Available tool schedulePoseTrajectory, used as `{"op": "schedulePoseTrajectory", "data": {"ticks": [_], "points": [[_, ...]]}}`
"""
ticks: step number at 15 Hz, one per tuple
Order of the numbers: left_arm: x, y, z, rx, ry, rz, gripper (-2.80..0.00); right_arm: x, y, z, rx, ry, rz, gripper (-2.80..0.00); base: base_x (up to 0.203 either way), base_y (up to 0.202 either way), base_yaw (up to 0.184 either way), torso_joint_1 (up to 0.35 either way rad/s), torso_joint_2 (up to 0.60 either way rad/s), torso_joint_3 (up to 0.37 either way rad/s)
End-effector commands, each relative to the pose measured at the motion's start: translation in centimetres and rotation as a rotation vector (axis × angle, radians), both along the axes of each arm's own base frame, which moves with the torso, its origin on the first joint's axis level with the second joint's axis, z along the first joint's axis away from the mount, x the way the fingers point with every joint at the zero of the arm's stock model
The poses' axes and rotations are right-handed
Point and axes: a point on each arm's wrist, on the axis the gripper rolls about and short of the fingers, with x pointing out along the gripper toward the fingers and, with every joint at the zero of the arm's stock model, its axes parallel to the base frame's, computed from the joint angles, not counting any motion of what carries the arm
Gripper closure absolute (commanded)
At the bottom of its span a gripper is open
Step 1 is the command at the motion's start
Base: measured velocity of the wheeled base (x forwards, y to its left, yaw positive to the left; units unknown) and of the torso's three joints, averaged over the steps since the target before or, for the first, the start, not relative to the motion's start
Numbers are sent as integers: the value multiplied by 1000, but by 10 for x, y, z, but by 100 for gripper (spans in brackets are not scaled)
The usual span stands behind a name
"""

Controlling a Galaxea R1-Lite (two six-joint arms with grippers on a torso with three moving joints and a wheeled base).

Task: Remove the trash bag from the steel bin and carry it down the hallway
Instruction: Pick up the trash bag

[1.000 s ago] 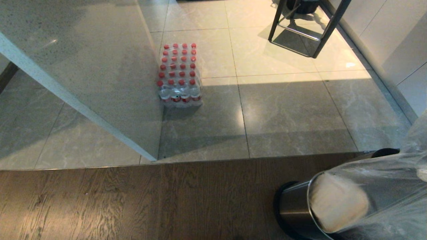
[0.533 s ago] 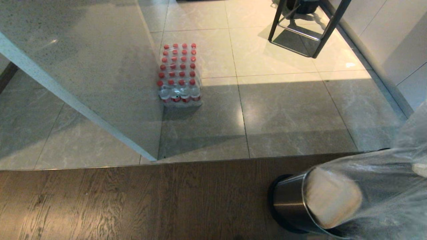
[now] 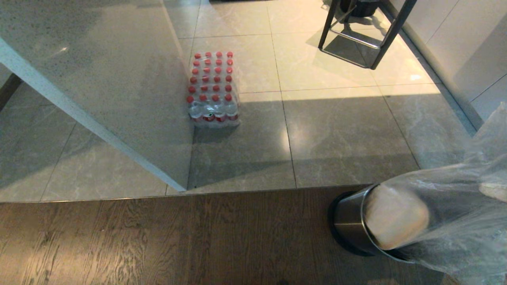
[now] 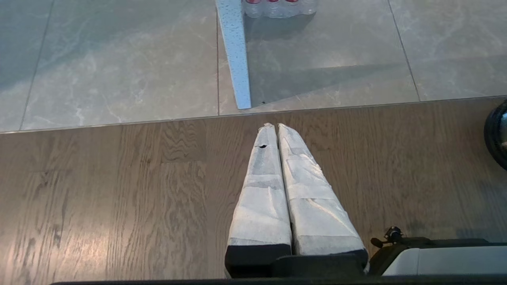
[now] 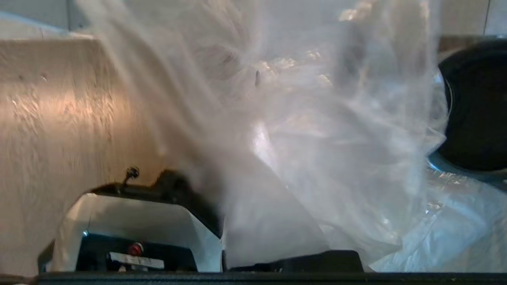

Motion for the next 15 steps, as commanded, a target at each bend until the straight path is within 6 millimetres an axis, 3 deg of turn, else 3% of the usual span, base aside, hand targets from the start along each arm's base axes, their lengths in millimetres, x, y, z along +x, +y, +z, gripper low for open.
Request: {"op": "schedulePoseTrajectory", "data": {"ticks": [1,5,10,15], "points": [[0,0,0,0,0,0,0,8,-2,12,-1,-29,-10,0,0,0,0,0,0,0],[0,0,0,0,0,0,0,9,-3,-5,8,13,-18,0,0,0,0,0,0,0],[0,0,0,0,0,0,0,13,-3,30,18,-134,-26,0,0,0,0,0,0,0],[0,0,0,0,0,0,0,11,-3,19,5,-99,-16,0,0,0,0,0,0,0]]}}
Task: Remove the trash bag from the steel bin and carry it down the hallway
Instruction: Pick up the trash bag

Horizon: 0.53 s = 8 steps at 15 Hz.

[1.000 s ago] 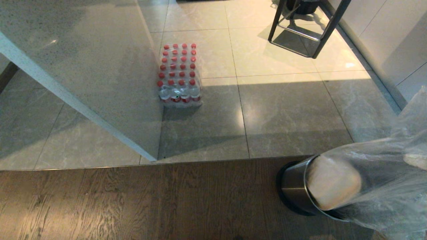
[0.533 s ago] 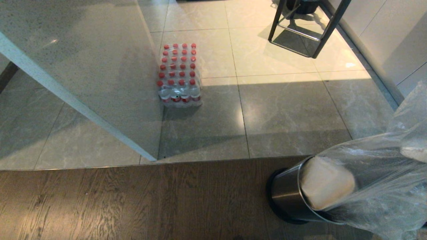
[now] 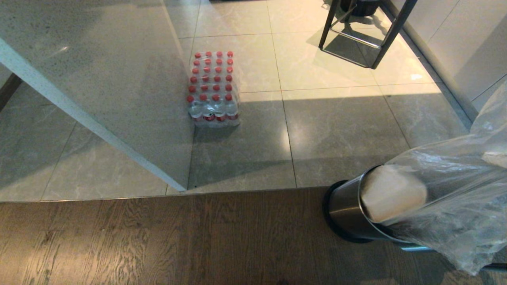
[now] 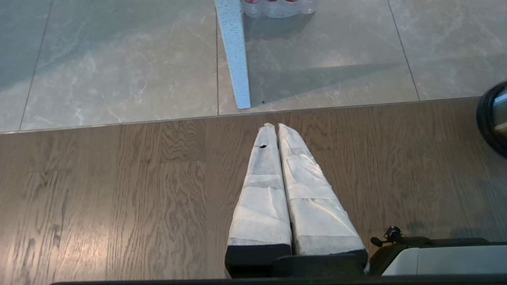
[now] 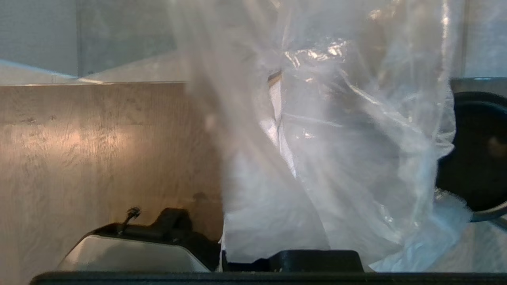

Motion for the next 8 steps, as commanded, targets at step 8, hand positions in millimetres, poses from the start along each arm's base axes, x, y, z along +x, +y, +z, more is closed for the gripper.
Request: {"op": "schedulePoseTrajectory", "data": {"ticks": [8], "points": [[0,0,0,0,0,0,0,2,-1,28,-7,-91,-9,0,0,0,0,0,0,0]]}}
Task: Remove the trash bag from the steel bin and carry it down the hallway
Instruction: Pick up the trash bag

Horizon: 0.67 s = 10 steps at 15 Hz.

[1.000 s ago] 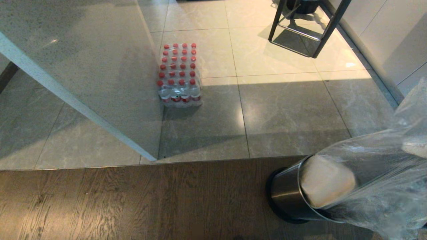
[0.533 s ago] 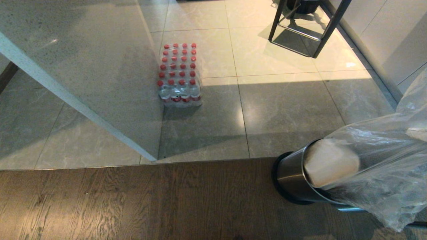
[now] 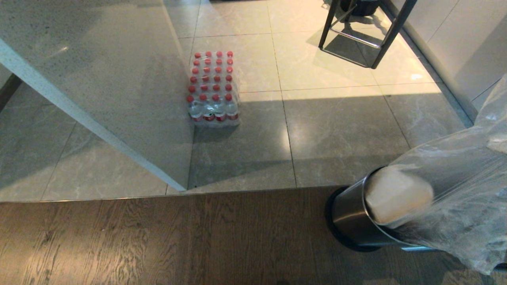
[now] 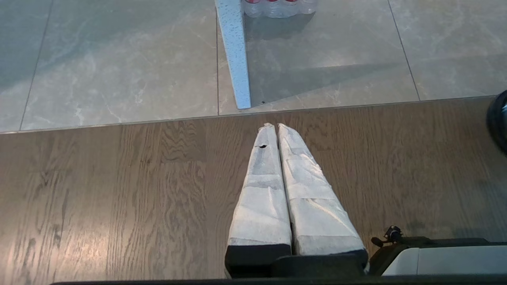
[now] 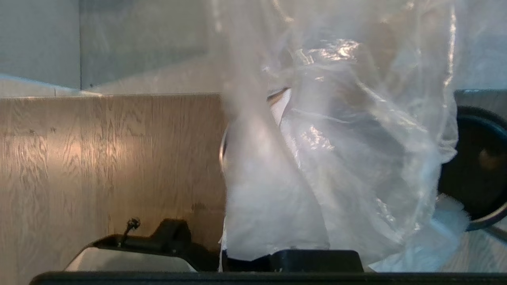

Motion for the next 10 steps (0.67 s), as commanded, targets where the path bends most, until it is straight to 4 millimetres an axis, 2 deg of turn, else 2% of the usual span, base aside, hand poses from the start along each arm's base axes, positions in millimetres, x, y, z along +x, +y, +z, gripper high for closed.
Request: {"op": "schedulePoseTrajectory", "data": {"ticks": [1,3,6,7,9,10], "points": [[0,0,0,0,0,0,0,-4,0,24,-14,-106,8,0,0,0,0,0,0,0],[0,0,0,0,0,0,0,-13,0,39,-27,-174,13,0,0,0,0,0,0,0],[0,0,0,0,0,0,0,-15,0,12,-30,-87,16,0,0,0,0,0,0,0],[0,0,0,0,0,0,0,-13,0,17,-29,-96,19,0,0,0,0,0,0,0],[0,0,0,0,0,0,0,-17,1,41,-33,-176,23,0,0,0,0,0,0,0],[0,0,0,0,0,0,0,-20,1,40,-34,-183,24,0,0,0,0,0,0,0]]}}
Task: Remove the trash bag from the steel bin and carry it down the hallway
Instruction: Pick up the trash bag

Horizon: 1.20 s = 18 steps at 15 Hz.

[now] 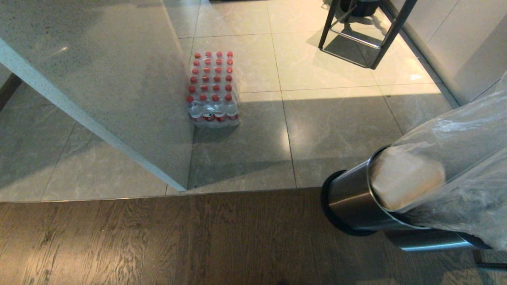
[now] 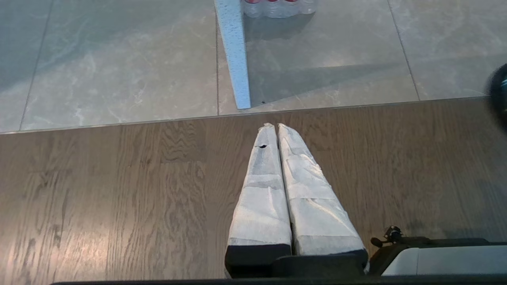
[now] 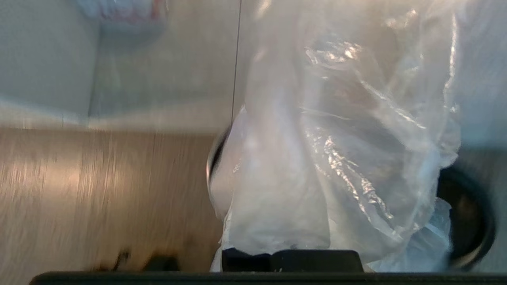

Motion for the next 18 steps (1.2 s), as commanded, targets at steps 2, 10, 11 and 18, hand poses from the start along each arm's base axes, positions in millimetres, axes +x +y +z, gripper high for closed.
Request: {"op": "schedulePoseTrajectory", "data": {"ticks": [2,10,11,18], "points": [[0,0,0,-1,0,0,0,-4,0,-22,-6,58,6,0,0,0,0,0,0,0],[0,0,0,-1,0,0,0,-8,0,-38,-18,105,-5,0,0,0,0,0,0,0],[0,0,0,-1,0,0,0,-5,0,-51,-16,160,-5,0,0,0,0,0,0,0],[0,0,0,-1,0,0,0,-10,0,-8,-22,29,-8,0,0,0,0,0,0,0]]}}
